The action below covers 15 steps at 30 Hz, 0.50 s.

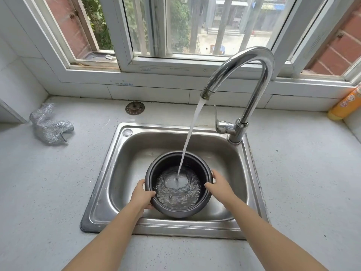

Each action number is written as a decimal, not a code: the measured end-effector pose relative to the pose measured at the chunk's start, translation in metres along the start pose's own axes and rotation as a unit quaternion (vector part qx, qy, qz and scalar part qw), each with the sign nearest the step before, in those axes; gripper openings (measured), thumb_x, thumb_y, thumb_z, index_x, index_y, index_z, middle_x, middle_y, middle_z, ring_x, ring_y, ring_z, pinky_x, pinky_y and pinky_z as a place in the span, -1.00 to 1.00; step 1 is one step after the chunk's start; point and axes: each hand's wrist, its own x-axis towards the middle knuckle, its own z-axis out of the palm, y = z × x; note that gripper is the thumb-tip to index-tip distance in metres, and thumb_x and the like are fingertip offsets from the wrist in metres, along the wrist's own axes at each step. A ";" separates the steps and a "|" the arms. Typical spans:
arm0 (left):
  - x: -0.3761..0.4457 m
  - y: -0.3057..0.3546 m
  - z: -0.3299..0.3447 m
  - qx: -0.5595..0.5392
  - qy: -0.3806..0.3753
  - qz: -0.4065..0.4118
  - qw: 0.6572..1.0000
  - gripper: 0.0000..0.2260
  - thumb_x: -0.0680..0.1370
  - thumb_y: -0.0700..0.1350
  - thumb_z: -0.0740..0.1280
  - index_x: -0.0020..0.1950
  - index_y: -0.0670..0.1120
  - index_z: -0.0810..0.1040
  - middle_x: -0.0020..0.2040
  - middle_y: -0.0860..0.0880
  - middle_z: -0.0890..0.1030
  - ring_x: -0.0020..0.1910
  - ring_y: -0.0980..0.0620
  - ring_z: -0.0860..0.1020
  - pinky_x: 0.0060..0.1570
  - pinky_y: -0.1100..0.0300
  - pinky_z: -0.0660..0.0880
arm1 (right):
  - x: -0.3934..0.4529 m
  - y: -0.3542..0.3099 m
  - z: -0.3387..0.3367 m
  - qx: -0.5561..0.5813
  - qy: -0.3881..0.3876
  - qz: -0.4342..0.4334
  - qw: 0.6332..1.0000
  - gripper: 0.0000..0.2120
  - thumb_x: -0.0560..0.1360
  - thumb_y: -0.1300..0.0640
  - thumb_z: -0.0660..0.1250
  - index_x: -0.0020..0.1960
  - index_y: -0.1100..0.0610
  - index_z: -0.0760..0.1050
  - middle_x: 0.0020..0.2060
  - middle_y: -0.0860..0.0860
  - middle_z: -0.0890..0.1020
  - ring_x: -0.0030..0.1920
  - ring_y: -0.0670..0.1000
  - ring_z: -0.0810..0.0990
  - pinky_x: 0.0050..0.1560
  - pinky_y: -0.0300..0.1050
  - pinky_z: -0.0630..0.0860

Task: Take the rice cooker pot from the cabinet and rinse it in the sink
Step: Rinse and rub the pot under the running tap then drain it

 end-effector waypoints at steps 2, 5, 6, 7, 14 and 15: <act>0.001 -0.001 0.001 -0.003 0.000 0.004 1.000 -0.57 0.50 -0.38 0.24 0.30 -0.05 0.33 -0.07 -0.20 0.58 -0.29 -0.10 0.56 -0.25 -0.02 0.59 | 0.001 0.000 0.001 0.005 0.004 -0.001 1.000 -0.64 0.46 0.28 0.19 0.20 0.02 0.40 -0.17 -0.14 0.48 -0.13 -0.08 0.53 -0.14 -0.18 0.43; 0.001 -0.002 0.001 0.001 0.002 0.009 1.000 -0.59 0.50 -0.36 0.23 0.29 -0.04 0.34 -0.01 -0.21 0.58 -0.24 -0.13 0.57 -0.28 -0.01 0.59 | 0.000 -0.001 0.002 0.005 0.026 0.007 1.000 -0.62 0.47 0.28 0.19 0.29 0.17 0.37 0.01 0.06 0.56 0.13 0.11 0.53 0.01 -0.08 0.45; 0.001 -0.002 0.001 0.003 0.003 0.010 1.000 -0.59 0.50 -0.36 0.23 0.29 -0.03 0.34 -0.01 -0.21 0.59 -0.23 -0.14 0.58 -0.29 0.00 0.60 | 0.000 -0.001 0.002 0.006 0.034 0.008 0.999 -0.63 0.47 0.29 0.19 0.28 0.20 0.37 0.10 0.11 0.56 0.17 0.15 0.50 0.09 -0.01 0.46; 0.001 -0.003 0.002 0.005 0.004 0.011 1.000 -0.59 0.51 -0.35 0.22 0.29 -0.02 0.34 0.00 -0.21 0.59 -0.23 -0.14 0.59 -0.31 0.00 0.60 | -0.001 -0.001 0.002 0.009 0.039 0.008 0.999 -0.64 0.47 0.29 0.19 0.27 0.22 0.37 0.15 0.12 0.55 0.18 0.15 0.50 0.13 0.03 0.45; 0.005 0.000 0.002 0.008 0.016 0.029 0.999 -0.62 0.52 -0.33 0.21 0.28 -0.02 0.34 0.01 -0.23 0.60 -0.28 -0.11 0.59 -0.41 0.09 0.54 | -0.001 0.001 0.001 0.027 0.046 -0.008 0.999 -0.65 0.46 0.31 0.19 0.25 0.19 0.39 0.06 -0.16 0.47 0.06 -0.03 0.52 0.11 0.07 0.49; 0.006 0.001 0.002 0.009 0.014 0.030 0.999 -0.63 0.53 -0.33 0.21 0.28 -0.02 0.34 0.01 -0.23 0.60 -0.28 -0.12 0.59 -0.40 0.08 0.54 | -0.001 0.001 0.001 0.028 0.045 -0.010 0.999 -0.64 0.47 0.31 0.19 0.25 0.19 0.40 0.06 -0.17 0.47 0.06 0.00 0.53 0.10 0.07 0.50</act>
